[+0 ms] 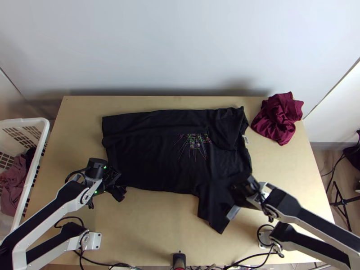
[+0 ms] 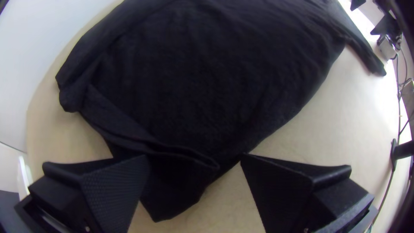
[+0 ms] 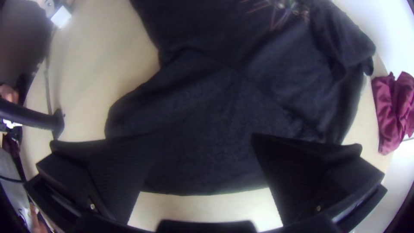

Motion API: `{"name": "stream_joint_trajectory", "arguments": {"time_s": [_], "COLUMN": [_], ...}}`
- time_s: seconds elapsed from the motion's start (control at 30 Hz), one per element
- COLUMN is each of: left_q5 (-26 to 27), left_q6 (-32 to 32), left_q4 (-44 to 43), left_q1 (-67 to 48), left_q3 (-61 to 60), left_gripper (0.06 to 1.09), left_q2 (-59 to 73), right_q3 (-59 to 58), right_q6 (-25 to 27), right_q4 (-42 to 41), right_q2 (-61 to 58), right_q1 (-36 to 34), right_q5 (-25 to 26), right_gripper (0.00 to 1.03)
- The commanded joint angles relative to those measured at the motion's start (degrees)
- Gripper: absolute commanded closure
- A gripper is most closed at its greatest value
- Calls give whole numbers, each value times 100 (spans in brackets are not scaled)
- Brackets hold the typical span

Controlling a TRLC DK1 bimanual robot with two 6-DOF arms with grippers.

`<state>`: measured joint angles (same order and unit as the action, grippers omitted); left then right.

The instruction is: Fold the t-shirt

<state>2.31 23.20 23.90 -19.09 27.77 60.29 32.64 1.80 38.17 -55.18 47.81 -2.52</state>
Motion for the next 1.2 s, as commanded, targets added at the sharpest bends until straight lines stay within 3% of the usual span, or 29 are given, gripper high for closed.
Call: {"name": "stream_joint_trajectory", "arguments": {"time_s": [0.0, 0.23, 0.57, 0.83, 0.87, 0.9, 1.0, 1.07, 1.1, 1.17], "left_q5": [-37, -37, -81, -134, -143, -143, -143, -143, -143, -143], "left_q6": [0, 9, 9, 9, 9, 18, 79, 167, 176, 246], "left_q4": [-96, -430, -834, -878, -870, -870, -799, -764, -764, -826], "left_q1": [-24, -24, 46, 72, 99, 125, 204, 283, 310, 380], "left_q3": [-8, -44, 27, 71, 80, 80, 97, 88, 97, 115], "left_gripper": [10, 10, 10, 10, 10, 10, 11, 17, 27, 59], "left_q2": [123, 404, 905, 949, 949, 949, 914, 853, 817, 747], "right_q3": [427, 937, 163, -153, -144, -162, -109, -56, -30, -21], "right_q6": [-259, -365, -48, 154, 189, 277, 391, 391, 382, 391], "right_q4": [32, 437, 199, -908, -996, -1198, -1629, -1638, -1629, -1602], "right_q2": [-450, -520, -714, -1689, -1733, -1751, -1751, -1742, -1724, -1672], "right_q1": [826, 1652, 2109, 2092, 2092, 2109, 2171, 2171, 2162, 2136], "right_q5": [-328, -714, -741, 68, 94, 226, 463, 534, 542, 648], "right_gripper": [5, 5, 5, 10, 18, 32, 101, 100, 100, 100]}}
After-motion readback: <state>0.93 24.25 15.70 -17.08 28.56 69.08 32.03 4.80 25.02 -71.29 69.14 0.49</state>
